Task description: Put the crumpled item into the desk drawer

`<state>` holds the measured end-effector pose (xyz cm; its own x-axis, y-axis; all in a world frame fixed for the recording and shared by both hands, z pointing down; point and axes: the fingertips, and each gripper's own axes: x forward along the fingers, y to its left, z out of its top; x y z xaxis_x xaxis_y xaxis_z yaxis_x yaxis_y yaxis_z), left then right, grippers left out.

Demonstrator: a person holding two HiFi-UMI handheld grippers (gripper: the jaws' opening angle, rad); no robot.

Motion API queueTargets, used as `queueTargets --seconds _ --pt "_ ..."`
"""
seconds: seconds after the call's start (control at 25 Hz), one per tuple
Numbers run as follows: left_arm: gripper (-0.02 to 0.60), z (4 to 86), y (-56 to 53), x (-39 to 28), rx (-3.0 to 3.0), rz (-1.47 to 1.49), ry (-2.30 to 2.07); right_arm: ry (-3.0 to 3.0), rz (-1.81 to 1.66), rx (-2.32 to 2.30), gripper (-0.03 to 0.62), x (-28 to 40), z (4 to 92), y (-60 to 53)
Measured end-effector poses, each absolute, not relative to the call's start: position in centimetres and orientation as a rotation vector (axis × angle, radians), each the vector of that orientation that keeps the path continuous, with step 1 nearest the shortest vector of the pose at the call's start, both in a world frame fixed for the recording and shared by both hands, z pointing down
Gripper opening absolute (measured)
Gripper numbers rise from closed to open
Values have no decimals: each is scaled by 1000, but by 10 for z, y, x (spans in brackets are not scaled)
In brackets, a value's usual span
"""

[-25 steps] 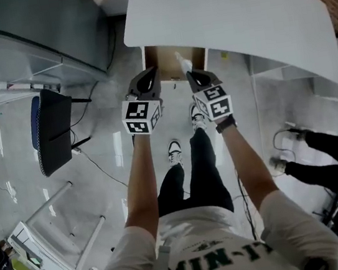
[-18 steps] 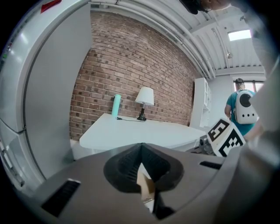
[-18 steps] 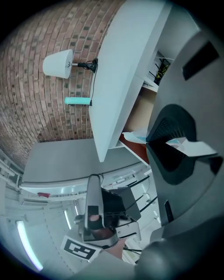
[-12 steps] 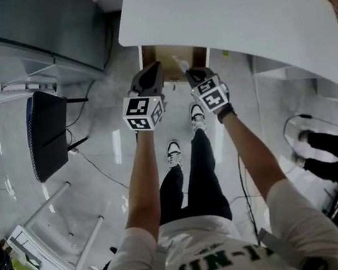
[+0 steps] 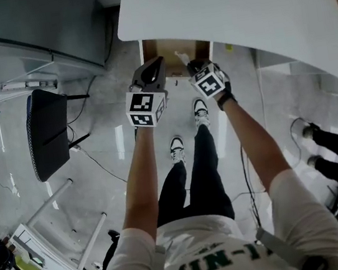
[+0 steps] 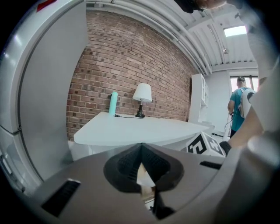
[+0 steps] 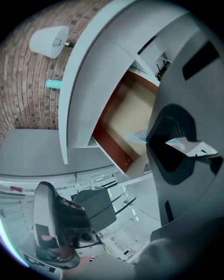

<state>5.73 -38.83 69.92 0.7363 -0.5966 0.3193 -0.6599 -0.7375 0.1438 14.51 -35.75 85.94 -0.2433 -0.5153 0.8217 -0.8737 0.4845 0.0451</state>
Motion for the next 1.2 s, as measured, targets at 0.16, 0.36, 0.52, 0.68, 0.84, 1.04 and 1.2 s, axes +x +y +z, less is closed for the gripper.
queueTargets --seconds 0.16,0.36,0.52,0.68,0.84,1.04,1.2 --pt "-5 703 -386 58 2685 363 -979 -1864 518 1125 3 154 869 -358" --pt "-5 703 -387 50 2677 382 -1002 -1890 582 1137 43 156 875 -359" --pt "-5 702 -388 46 2671 380 -1014 -1912 619 1169 167 158 862 -362" --pt "-5 697 -385 50 2668 370 -1003 -1911 623 1192 167 163 853 -358" --pt "-5 685 -384 52 2669 353 -1006 -1910 637 1242 167 168 838 -352" --pt "-5 664 -381 51 2667 332 -1017 -1949 640 1381 167 169 789 -345" --pt "-5 639 -373 51 2665 309 -1028 -1986 632 1497 167 172 743 -337"
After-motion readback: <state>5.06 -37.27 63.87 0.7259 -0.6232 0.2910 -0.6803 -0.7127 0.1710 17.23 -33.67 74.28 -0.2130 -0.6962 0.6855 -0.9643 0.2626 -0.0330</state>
